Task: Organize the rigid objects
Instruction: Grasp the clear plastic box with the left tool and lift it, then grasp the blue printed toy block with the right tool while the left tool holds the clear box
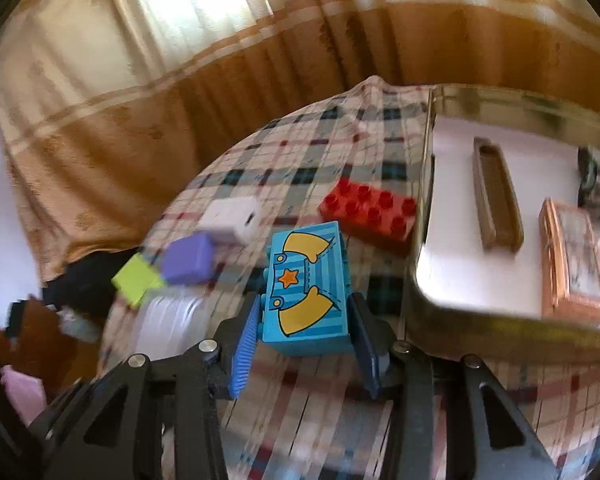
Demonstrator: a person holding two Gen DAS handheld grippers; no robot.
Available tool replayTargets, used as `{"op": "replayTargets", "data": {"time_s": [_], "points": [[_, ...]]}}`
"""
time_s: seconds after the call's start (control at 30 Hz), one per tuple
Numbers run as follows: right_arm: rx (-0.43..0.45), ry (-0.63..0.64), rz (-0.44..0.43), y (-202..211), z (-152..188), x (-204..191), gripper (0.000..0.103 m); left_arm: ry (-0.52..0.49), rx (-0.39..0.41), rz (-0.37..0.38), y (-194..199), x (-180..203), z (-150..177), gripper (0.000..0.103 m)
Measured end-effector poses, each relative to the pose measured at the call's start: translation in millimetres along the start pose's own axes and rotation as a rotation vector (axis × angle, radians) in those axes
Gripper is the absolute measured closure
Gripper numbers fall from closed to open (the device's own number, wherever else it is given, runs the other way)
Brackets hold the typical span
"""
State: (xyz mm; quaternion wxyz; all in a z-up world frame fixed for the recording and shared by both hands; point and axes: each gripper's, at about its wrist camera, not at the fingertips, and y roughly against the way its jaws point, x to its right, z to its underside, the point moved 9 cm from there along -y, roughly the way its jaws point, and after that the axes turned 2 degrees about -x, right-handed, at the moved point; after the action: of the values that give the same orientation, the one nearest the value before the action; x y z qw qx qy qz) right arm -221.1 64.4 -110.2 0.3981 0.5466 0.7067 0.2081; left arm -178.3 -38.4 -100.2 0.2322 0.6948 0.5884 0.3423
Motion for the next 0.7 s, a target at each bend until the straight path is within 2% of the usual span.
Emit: {"op": "replayTargets", "data": {"time_s": [0.17,0.33,0.53,0.7], "points": [[0.023,-0.006,-0.045,28,18,7,0.056,-0.021,0.039,-0.001,7,3,-2,0.049],[0.054,-0.016,-0.091,51,37,10,0.056,-0.048,0.057,-0.040,10,6,-3,0.049],[0.115,0.006,-0.096,73,41,9,0.056,-0.054,0.093,-0.076,17,5,-5,0.049],[0.139,0.013,-0.086,83,45,12,0.056,-0.058,0.096,-0.045,22,16,-1,0.049]]}}
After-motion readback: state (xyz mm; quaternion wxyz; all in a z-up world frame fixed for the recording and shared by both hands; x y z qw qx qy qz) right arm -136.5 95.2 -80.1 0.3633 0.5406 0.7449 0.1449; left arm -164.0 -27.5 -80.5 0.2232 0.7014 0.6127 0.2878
